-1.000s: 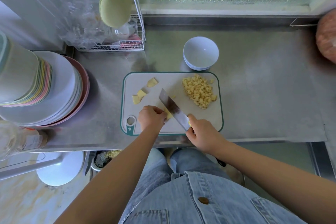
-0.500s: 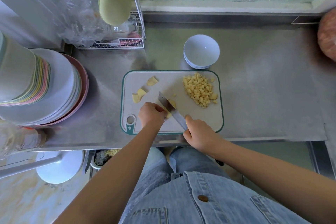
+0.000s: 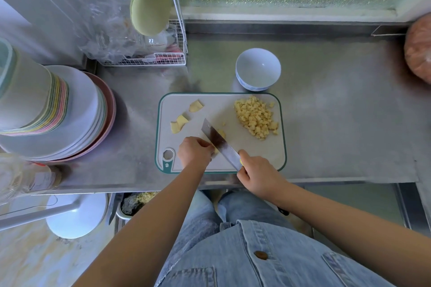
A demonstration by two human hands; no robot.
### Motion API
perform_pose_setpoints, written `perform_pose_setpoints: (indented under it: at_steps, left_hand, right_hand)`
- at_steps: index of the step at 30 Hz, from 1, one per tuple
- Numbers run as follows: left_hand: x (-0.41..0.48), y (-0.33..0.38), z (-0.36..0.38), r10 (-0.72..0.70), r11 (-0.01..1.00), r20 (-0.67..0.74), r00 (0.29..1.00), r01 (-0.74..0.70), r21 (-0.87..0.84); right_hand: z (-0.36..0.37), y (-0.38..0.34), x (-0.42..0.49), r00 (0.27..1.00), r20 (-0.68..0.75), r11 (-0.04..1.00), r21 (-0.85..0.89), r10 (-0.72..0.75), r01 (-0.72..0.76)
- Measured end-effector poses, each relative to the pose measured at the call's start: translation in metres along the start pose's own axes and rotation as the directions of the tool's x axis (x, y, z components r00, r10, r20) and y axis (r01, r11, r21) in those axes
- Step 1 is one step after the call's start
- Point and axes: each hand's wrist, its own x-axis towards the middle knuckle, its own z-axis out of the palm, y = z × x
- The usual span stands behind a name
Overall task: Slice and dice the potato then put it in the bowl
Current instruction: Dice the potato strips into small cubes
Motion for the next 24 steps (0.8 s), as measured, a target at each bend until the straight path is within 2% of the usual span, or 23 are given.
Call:
perform_pose_setpoints:
  at_steps: [16,20,24]
  left_hand:
    - [0.008,0.002,0.001,-0.052,0.999,0.055,0.997,0.051,0.006]
    - [0.006,-0.002,-0.003,0.040,0.999,0.079,0.996,-0.041,0.016]
    - [0.007,-0.007,-0.006,0.195,0.976,0.089,0.977,-0.202,0.083]
  right_hand:
    - [0.011,-0.005,0.017,0.997,0.042,0.995,-0.075,0.071,-0.068]
    - [0.005,0.006,0.015,0.998,-0.030,0.996,0.063,0.058,-0.056]
    - [-0.011,0.015,0.014,0.976,-0.141,0.968,0.212,0.166,-0.134]
